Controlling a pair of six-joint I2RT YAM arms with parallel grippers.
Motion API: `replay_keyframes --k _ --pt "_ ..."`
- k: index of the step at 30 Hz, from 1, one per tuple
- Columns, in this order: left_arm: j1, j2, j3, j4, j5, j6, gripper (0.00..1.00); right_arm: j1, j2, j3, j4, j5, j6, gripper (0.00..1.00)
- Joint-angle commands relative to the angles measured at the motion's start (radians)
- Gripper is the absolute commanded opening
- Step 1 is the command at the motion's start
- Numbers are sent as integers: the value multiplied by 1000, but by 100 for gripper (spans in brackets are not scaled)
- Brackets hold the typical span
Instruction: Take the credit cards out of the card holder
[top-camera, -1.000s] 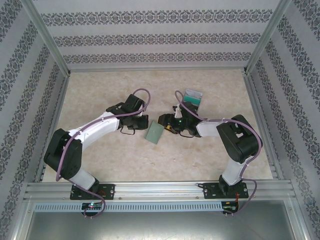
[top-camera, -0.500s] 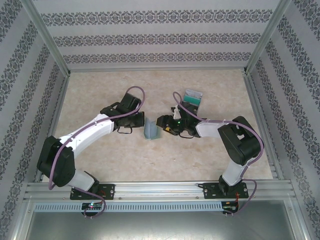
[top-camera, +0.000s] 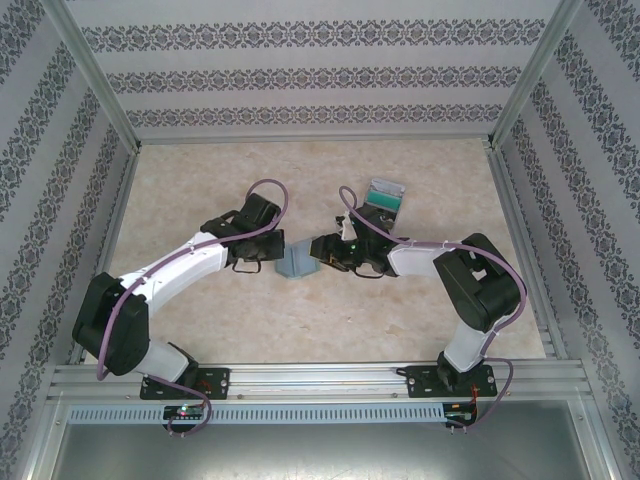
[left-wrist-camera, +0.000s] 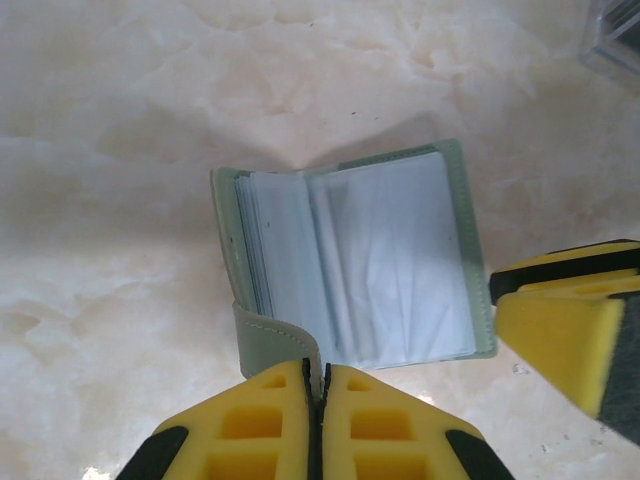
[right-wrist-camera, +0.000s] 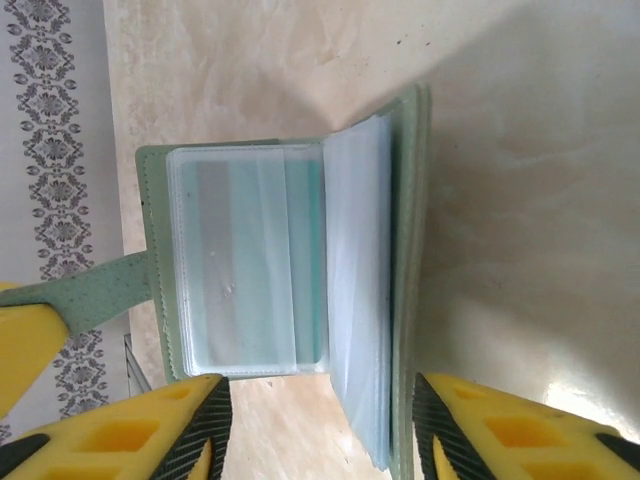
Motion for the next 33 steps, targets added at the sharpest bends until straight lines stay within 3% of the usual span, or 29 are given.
replay_keyframes --k 1,8,14,18,20,23,33 --pt "1 12 -20 -32 -34 22 0 4 14 6 -4 8 -18 49" --pt "1 18 -46 -12 -26 19 0 -5 31 -4 2 12 -30 34" --pt "3 18 -47 -10 -24 22 0 -7 48 16 5 7 -37 12" --pt "2 26 -50 -8 -26 26 0 -8 27 7 8 7 -40 12" --pt "2 35 -53 -2 -23 29 0 -10 15 4 4 7 -43 24" --pt "2 48 -56 3 -21 32 0 -16 3 0 2 6 -41 28" --pt "3 64 -55 5 -13 42 0 -42 -35 -20 6 10 -37 25"
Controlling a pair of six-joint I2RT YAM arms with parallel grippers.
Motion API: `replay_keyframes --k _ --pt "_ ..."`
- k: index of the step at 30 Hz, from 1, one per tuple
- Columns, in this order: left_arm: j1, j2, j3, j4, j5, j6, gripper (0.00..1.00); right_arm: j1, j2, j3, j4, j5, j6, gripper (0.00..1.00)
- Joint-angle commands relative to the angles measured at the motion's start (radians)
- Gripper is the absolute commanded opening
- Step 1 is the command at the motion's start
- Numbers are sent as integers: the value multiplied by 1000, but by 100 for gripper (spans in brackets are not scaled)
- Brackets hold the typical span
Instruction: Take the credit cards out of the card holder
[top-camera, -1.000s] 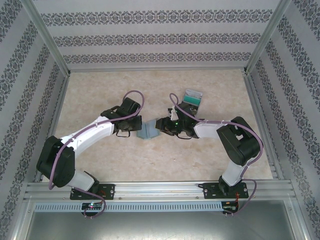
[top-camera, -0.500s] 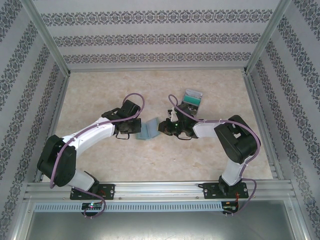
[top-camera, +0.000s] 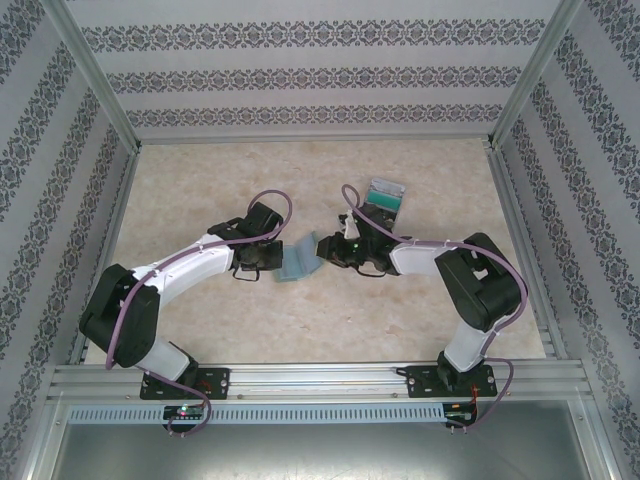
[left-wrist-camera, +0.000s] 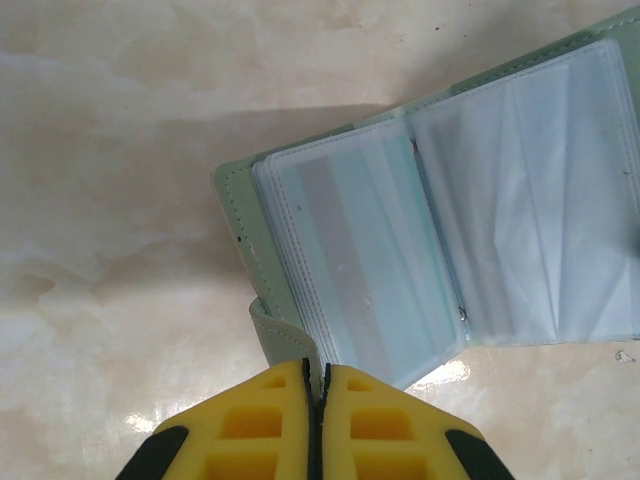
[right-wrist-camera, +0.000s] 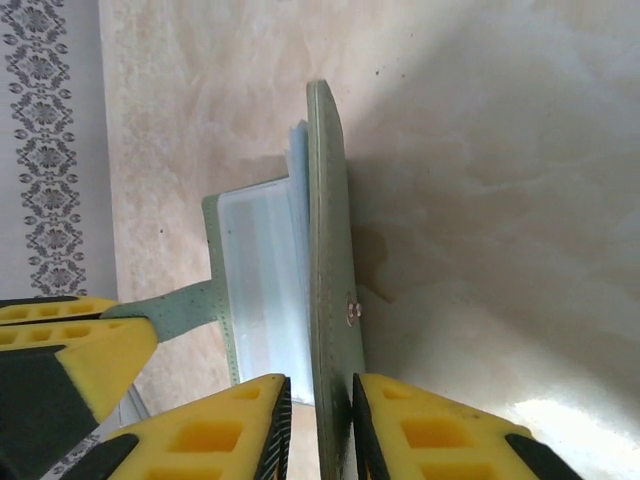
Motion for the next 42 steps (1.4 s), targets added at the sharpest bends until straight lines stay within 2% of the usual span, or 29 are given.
replay_keyframes --k 1,6,8,23,29,31,33,36,38,42 --pt "2 13 -3 5 -1 21 0 -15 -32 -23 14 3 -6 23" --pt "1 20 0 6 2 25 0 -14 -27 -16 19 -10 -3 10" --pt "2 26 3 9 5 27 0 -10 -27 -17 19 -8 -4 1" --pt "17 145 2 137 68 19 0 79 -91 79 -100 -11 -45 0" --pt "38 126 -13 128 67 28 1 71 -91 58 -137 61 -43 0" --pt "51 106 -16 113 63 38 7 61 -92 37 -135 82 -30 0" --pt "69 90 -19 94 56 47 24 58 -97 17 -138 114 -19 0" --pt "96 51 -10 54 61 50 28 57 -103 -5 -133 145 -7 0" --pt "105 17 -3 42 71 50 37 60 -110 -18 -126 160 4 0" --pt "108 5 32 23 126 45 40 65 -112 -31 -118 200 22 0"
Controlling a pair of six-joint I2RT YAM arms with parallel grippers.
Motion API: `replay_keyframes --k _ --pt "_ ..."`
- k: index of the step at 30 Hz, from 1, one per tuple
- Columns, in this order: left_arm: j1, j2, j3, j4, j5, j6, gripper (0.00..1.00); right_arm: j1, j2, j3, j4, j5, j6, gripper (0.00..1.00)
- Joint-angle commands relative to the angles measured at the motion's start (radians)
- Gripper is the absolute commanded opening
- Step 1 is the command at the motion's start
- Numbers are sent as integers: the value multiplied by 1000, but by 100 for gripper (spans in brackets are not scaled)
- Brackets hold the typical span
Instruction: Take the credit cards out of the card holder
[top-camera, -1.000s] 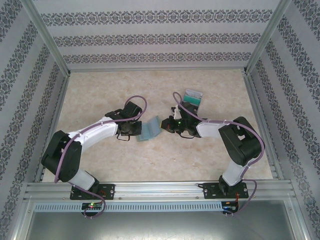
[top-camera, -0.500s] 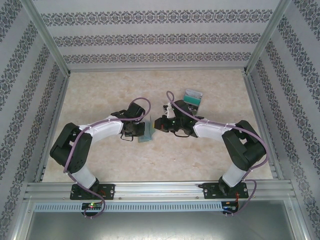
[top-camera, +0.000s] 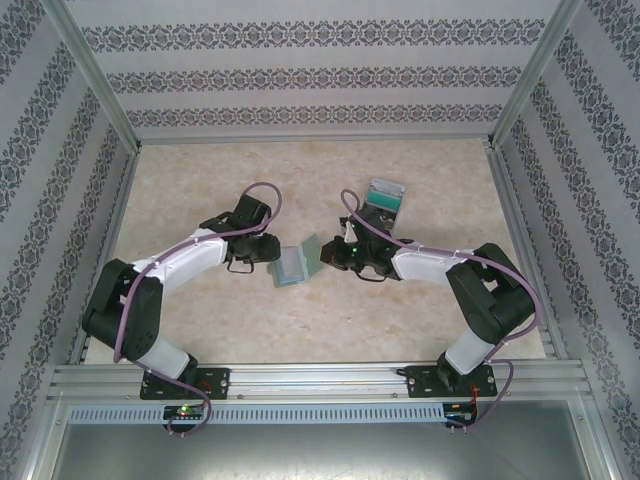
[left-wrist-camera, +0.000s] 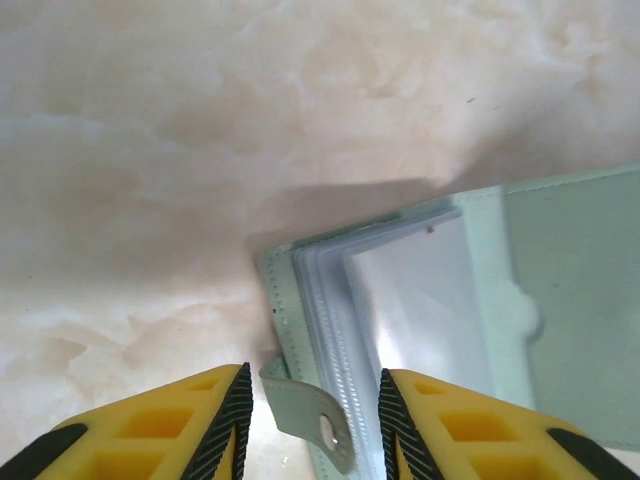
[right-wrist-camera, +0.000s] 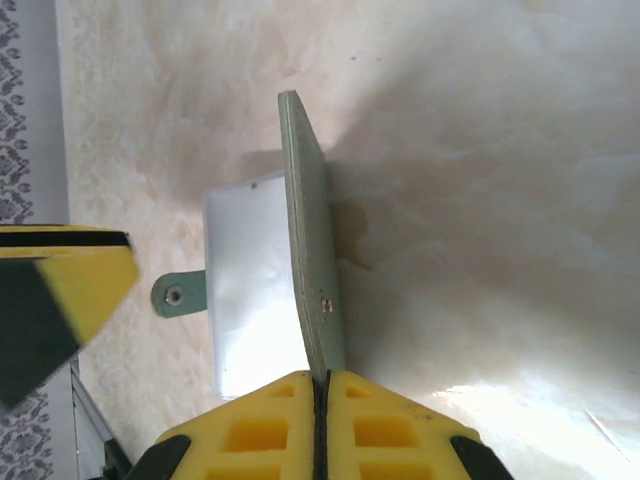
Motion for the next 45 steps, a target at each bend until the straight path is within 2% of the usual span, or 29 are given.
replay_keyframes --k 1,11,17,21,30,34,45 --pt "8 -15 38 -42 67 7 41 7 -20 -17 2 64 31 0" --pt "58 23 84 -57 200 -4 44 43 -38 -53 17 230 154 0" --pt "84 1 28 16 388 -55 47 81 -22 -39 -12 290 171 0" --pt "80 -2 -18 86 473 -113 47 94 -16 -40 -5 299 191 0" --pt "46 -7 -87 93 311 -153 51 89 -32 -55 31 243 180 0" --pt "33 -12 -115 140 301 -199 54 88 -26 -48 36 202 164 0" --pt "15 46 -100 174 297 -192 55 94 -36 -80 66 195 165 0"
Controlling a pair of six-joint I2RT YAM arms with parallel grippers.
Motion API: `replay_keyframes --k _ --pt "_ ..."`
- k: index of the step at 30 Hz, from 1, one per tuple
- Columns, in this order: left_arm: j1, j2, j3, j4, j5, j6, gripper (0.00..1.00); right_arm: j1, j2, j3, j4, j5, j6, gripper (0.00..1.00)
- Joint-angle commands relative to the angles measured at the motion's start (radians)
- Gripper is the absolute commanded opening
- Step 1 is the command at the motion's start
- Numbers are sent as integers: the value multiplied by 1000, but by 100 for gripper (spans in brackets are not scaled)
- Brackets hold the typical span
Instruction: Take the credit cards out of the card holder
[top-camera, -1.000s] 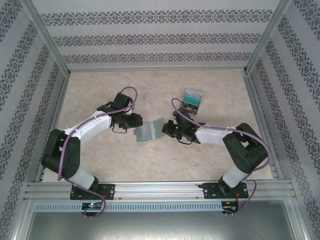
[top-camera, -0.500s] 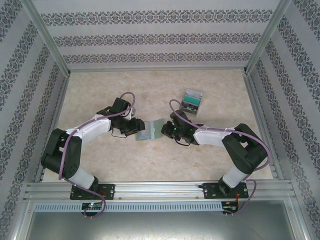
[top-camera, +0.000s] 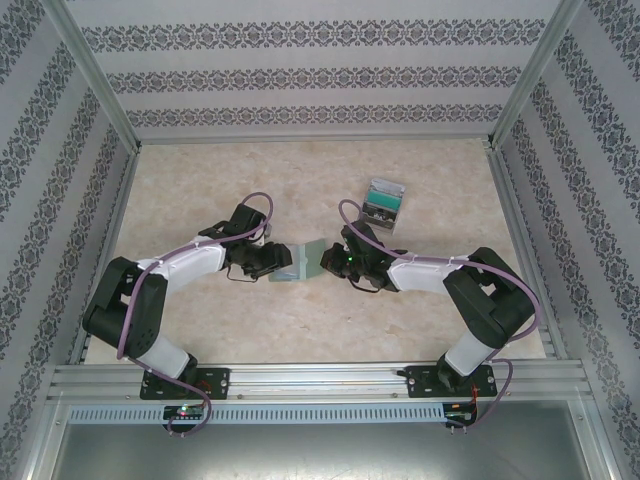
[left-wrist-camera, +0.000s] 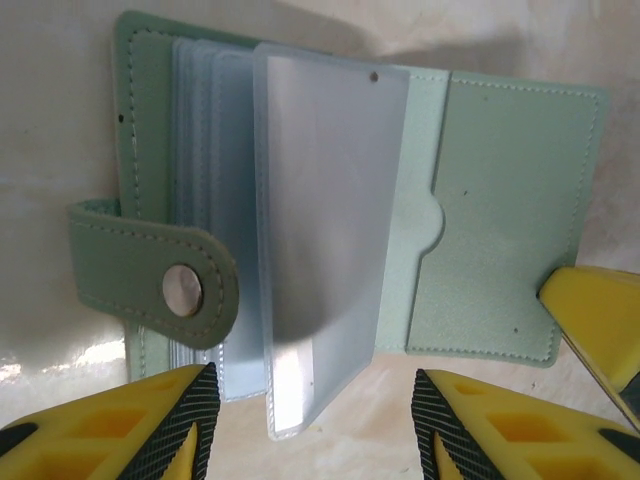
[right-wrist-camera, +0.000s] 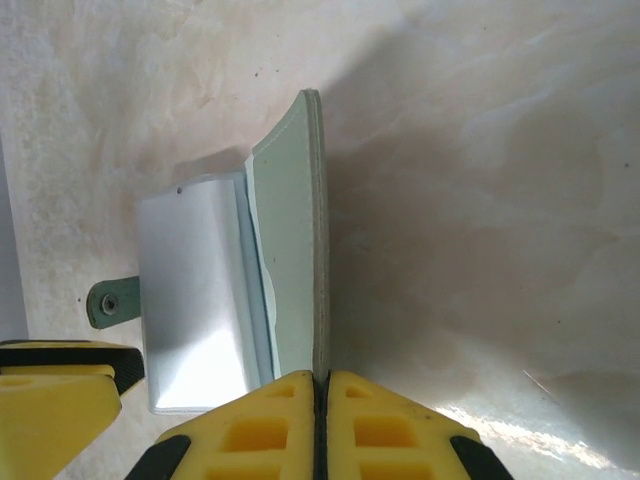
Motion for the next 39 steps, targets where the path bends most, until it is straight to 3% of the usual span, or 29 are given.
replay_keyframes --k 1,4,20,26,32,39 --pt "-13 28 17 35 -19 -2 55 9 -24 -17 17 -14 0 0" --pt "-13 38 24 14 -52 17 55 16 -31 -23 18 -1 3 0" --pt "-20 72 -1 101 39 -1 54 40 -12 -11 17 4 6 0" --pt "-35 72 -1 159 82 -18 61 39 -2 -5 15 -1 2 0" --pt "-42 79 9 166 94 -24 62 38 -1 -7 14 -1 1 0" --pt "-42 62 33 130 87 -2 86 32 -8 -8 9 1 1 0"
